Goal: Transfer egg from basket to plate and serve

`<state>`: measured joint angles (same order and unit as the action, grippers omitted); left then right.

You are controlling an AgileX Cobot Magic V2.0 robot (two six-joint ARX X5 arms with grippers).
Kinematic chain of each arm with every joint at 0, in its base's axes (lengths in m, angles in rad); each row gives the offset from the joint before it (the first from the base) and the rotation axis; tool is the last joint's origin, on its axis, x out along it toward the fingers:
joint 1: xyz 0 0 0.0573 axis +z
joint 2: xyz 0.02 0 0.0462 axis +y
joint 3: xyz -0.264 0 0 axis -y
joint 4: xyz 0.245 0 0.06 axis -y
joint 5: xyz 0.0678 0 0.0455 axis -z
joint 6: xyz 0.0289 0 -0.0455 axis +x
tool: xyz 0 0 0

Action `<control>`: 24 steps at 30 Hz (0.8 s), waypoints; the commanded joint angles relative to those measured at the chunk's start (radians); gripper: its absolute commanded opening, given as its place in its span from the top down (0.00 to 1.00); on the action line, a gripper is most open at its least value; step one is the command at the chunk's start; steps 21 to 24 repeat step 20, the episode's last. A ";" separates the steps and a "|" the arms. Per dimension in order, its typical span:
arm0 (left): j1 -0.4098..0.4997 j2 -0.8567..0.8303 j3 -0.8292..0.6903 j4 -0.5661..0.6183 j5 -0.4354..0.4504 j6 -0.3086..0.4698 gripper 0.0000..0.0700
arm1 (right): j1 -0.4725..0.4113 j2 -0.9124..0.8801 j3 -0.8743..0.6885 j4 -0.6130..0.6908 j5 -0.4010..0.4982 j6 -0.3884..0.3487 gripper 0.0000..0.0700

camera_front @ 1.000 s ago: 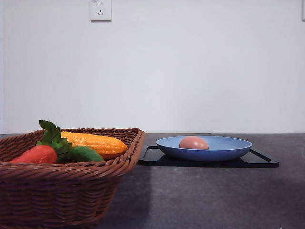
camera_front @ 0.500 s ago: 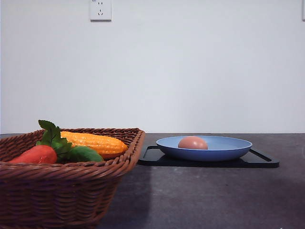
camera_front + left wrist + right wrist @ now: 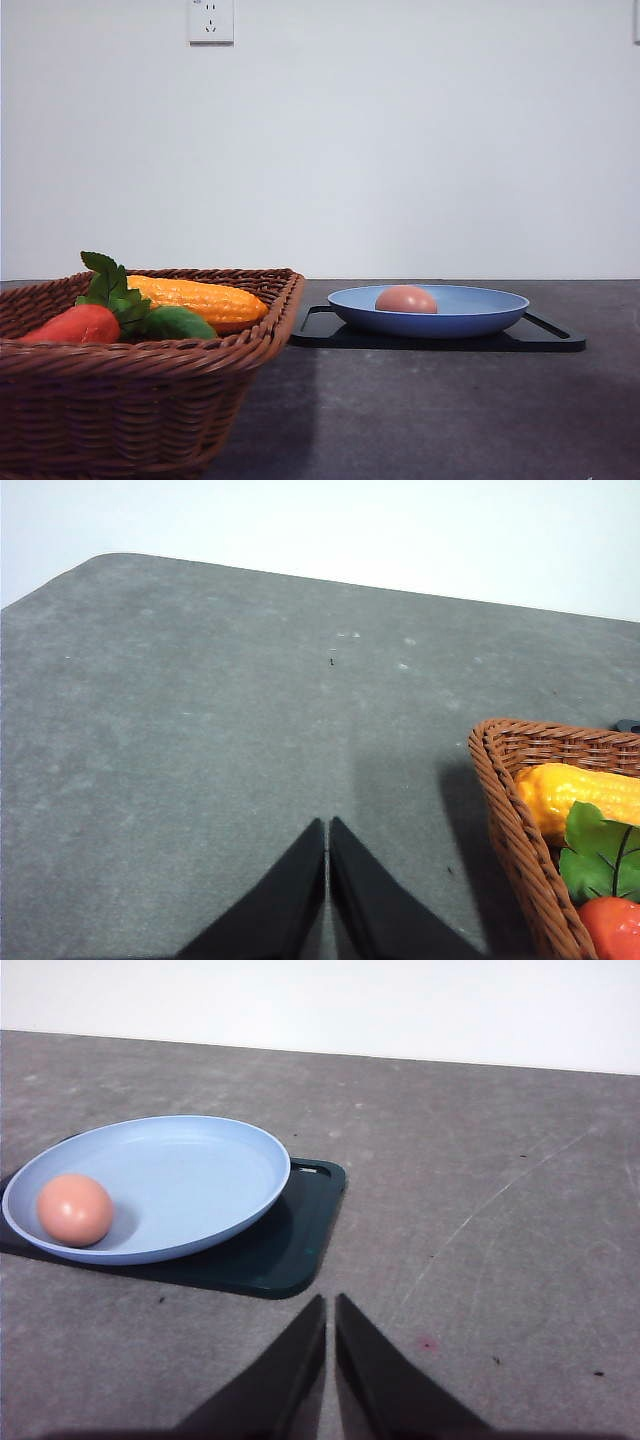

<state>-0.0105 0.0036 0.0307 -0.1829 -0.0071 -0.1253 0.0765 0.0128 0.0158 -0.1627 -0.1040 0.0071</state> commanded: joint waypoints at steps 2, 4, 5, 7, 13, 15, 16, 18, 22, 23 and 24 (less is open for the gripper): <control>0.003 -0.001 -0.028 -0.003 0.003 0.002 1.00 | 0.002 -0.003 -0.007 0.005 0.003 0.010 1.00; 0.003 -0.001 -0.028 -0.003 0.003 0.002 1.00 | 0.002 -0.003 -0.007 0.005 0.003 0.010 1.00; 0.003 -0.001 -0.028 -0.003 0.003 0.002 1.00 | 0.002 -0.003 -0.007 0.005 0.003 0.010 1.00; 0.003 -0.001 -0.028 -0.003 0.003 0.002 1.00 | 0.002 -0.003 -0.007 0.005 0.003 0.010 1.00; 0.003 -0.001 -0.028 -0.003 0.003 0.002 1.00 | 0.002 -0.003 -0.007 0.005 0.003 0.010 1.00; 0.003 -0.001 -0.028 -0.003 0.003 0.002 1.00 | 0.002 -0.003 -0.007 0.005 0.003 0.010 1.00; 0.003 -0.001 -0.028 -0.003 0.003 0.002 1.00 | 0.002 -0.003 -0.007 0.005 0.003 0.010 1.00; 0.003 -0.001 -0.028 -0.003 0.003 0.002 1.00 | 0.002 -0.003 -0.007 0.005 0.003 0.010 1.00; 0.003 -0.001 -0.028 -0.003 0.003 0.002 1.00 | 0.002 -0.003 -0.007 0.005 0.003 0.010 1.00; 0.003 -0.001 -0.028 -0.003 0.003 0.002 1.00 | 0.002 -0.003 -0.007 0.005 0.003 0.010 1.00; 0.003 -0.001 -0.028 -0.003 0.003 0.002 1.00 | 0.002 -0.003 -0.007 0.005 0.003 0.010 1.00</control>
